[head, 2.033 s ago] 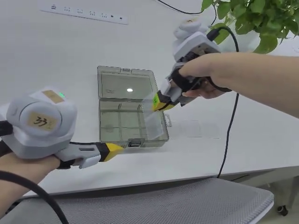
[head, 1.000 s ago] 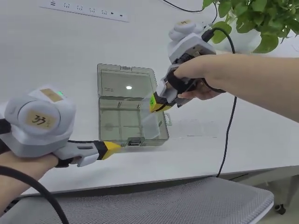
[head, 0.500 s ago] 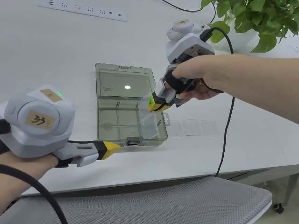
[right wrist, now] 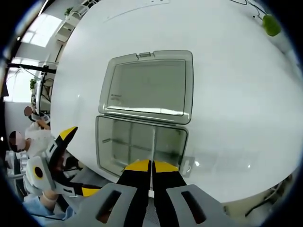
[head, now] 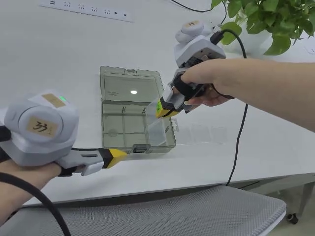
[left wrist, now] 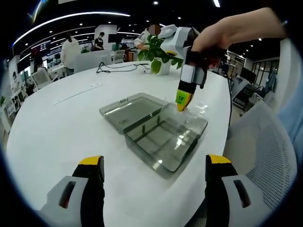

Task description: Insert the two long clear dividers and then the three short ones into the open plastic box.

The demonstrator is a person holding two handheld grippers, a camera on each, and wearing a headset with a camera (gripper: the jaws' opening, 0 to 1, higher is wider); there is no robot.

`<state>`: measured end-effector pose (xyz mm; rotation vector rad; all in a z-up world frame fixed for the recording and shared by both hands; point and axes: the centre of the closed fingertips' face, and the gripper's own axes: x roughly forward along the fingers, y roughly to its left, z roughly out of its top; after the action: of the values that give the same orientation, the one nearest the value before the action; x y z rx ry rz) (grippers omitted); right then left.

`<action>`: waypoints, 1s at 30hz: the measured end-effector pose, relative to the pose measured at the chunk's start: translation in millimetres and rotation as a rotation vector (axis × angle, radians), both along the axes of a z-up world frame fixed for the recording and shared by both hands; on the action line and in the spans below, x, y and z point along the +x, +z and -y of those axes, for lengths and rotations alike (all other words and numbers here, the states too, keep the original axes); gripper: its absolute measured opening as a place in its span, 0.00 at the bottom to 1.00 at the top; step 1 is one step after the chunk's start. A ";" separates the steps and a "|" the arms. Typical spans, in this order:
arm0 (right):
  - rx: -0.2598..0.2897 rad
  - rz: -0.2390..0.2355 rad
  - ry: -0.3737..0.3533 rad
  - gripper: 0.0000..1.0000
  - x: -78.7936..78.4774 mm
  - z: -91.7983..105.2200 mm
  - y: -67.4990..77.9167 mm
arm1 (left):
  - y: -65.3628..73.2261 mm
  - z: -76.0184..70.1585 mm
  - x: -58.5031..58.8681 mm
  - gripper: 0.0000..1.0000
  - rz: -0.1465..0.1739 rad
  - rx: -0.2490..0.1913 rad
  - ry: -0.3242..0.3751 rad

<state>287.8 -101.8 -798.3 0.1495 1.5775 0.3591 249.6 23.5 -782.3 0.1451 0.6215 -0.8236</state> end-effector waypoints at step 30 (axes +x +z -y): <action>-0.064 0.008 0.045 0.02 2.8 -4.3 -2.5 | -1.1 0.2 1.2 0.90 0.001 -0.012 0.008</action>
<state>290.6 -97.4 -800.8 0.0639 1.5845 0.3436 250.8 23.3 -783.4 0.1323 0.6158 -0.8196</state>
